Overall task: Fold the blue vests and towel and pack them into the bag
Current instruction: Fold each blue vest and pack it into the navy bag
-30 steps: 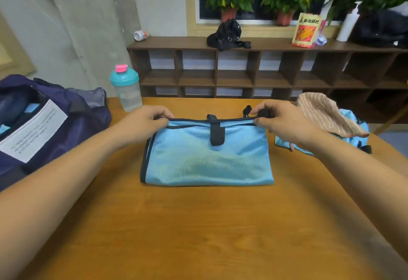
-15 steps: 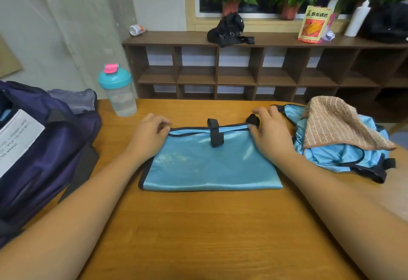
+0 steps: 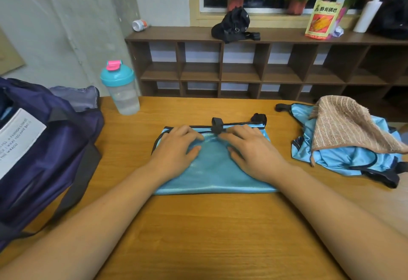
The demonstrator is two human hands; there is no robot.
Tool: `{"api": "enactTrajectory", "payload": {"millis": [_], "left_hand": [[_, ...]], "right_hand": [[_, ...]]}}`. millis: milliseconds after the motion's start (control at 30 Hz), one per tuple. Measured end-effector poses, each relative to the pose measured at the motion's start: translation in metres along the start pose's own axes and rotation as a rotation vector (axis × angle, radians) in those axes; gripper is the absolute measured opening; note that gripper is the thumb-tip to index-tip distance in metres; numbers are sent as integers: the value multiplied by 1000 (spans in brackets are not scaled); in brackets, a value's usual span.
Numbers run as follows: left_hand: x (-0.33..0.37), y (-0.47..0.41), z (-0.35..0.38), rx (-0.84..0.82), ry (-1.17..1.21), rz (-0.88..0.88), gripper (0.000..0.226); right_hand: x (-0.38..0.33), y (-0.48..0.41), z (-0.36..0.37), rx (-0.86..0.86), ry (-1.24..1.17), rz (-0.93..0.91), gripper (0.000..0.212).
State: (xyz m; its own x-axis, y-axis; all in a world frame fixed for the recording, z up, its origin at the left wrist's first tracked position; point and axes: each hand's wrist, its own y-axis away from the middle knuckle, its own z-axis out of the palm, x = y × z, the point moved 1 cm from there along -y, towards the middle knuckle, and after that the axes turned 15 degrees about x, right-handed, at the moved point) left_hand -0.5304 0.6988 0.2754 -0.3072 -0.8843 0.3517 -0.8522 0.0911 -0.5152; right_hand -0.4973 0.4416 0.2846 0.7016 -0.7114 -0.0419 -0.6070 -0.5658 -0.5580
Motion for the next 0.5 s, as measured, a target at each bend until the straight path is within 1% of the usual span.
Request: {"api": "enactTrajectory", "payload": {"millis": [67, 167, 233, 367, 500], "left_hand": [[0, 1, 0, -6, -1, -4, 33], [-2, 0, -1, -10, -13, -29, 37], [-5, 0, -3, -1, -23, -51, 40], [-15, -1, -10, 18, -71, -87, 47], [-34, -1, -20, 55, -79, -185, 37]], "right_hand": [[0, -2, 3, -12, 24, 32, 60], [3, -3, 8, -50, 51, 148, 68], [6, -2, 11, -90, 43, 216, 67], [8, -1, 14, -95, 78, 234, 65], [9, 2, 9, -39, 33, 236, 64]]}}
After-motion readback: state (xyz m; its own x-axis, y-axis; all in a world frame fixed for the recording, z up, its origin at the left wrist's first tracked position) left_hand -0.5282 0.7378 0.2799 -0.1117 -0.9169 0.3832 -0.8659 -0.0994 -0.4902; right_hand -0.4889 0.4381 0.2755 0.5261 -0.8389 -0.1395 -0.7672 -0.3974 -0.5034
